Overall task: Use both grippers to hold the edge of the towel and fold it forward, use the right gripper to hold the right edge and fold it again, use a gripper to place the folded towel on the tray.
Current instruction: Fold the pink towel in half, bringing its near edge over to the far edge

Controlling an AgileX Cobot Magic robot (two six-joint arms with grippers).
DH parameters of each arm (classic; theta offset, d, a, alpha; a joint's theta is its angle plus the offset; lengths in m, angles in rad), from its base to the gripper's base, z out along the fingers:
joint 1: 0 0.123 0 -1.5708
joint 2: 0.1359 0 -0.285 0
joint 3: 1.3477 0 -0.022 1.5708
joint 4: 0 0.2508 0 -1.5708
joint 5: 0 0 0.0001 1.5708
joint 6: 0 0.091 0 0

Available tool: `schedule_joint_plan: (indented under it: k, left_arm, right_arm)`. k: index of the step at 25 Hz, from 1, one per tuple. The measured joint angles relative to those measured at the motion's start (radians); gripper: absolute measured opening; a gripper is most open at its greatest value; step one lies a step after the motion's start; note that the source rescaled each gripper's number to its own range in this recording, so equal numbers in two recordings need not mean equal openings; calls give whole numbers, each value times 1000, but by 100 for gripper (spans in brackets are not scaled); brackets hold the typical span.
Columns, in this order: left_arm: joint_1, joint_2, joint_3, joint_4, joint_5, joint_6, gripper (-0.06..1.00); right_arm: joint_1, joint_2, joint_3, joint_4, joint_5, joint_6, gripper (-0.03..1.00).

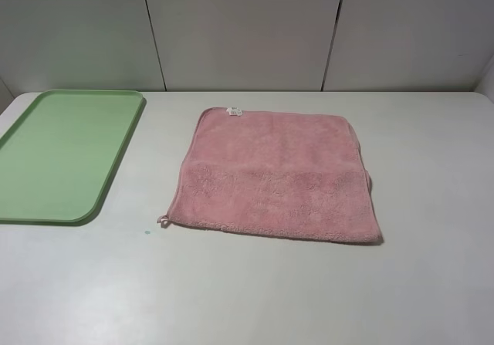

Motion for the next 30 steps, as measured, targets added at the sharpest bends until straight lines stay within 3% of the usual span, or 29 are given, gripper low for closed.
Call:
schedule_joint_plan:
  k: [30]
  left_arm:
    - [0, 0, 0, 0, 0, 0, 100]
  right_arm:
    - [0, 0, 0, 0, 0, 0, 100]
